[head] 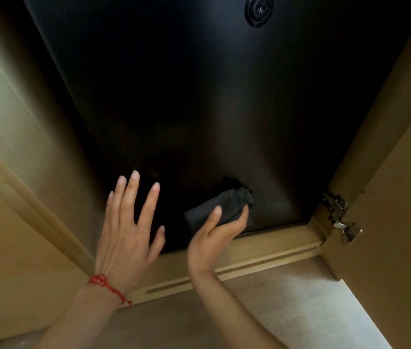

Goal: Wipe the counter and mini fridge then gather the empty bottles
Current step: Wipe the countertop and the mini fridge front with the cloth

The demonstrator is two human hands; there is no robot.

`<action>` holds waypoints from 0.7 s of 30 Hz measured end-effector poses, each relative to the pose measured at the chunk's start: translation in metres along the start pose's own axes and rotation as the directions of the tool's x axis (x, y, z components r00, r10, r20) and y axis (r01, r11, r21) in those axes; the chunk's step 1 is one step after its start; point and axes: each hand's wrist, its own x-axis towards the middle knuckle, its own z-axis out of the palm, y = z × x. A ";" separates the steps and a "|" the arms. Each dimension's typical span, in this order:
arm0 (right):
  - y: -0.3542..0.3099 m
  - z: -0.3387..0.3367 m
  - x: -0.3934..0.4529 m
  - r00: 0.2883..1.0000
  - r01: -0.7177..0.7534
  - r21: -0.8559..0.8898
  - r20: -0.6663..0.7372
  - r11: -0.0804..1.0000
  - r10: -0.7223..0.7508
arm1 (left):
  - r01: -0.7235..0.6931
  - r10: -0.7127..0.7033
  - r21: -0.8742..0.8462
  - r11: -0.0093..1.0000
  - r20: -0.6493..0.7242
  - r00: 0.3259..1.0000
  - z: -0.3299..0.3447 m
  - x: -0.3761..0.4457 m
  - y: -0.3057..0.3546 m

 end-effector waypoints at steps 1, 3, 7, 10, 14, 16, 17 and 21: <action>0.000 0.001 -0.005 0.999 0.030 -0.011 0.040 0.999 -0.030 | 0.003 -0.002 -0.005 1.000 0.007 1.000 -0.001 -0.001 -0.001; 0.000 0.002 -0.008 0.996 0.037 -0.012 0.084 0.999 -0.036 | 0.005 -0.005 -0.011 1.000 0.023 1.000 -0.002 -0.003 -0.004; 0.001 0.001 -0.003 0.995 0.031 0.040 0.096 0.999 -0.035 | 0.005 -0.004 -0.023 1.000 0.037 0.999 -0.004 -0.006 -0.004; 0.001 0.000 0.003 0.993 0.052 0.045 0.106 0.998 -0.056 | 0.004 -0.003 -0.031 1.000 0.025 1.000 -0.005 -0.004 -0.002; -0.010 -0.004 0.016 0.982 0.131 0.039 0.134 0.991 -0.136 | 0.020 -0.020 -0.048 0.999 -0.002 1.000 -0.010 0.002 -0.001; -0.017 -0.006 0.024 0.971 0.180 0.015 0.154 0.983 -0.181 | 0.022 -0.023 -0.049 0.999 -0.011 1.000 -0.012 0.005 0.000; -0.021 -0.007 0.029 0.965 0.208 0.006 0.165 0.978 -0.206 | 0.022 -0.023 -0.049 0.999 -0.016 1.000 -0.012 0.007 0.001; -0.039 -0.010 0.053 0.934 0.314 -0.028 0.190 0.949 -0.304 | 0.012 -0.014 -0.055 0.998 -0.041 0.999 -0.015 0.015 0.007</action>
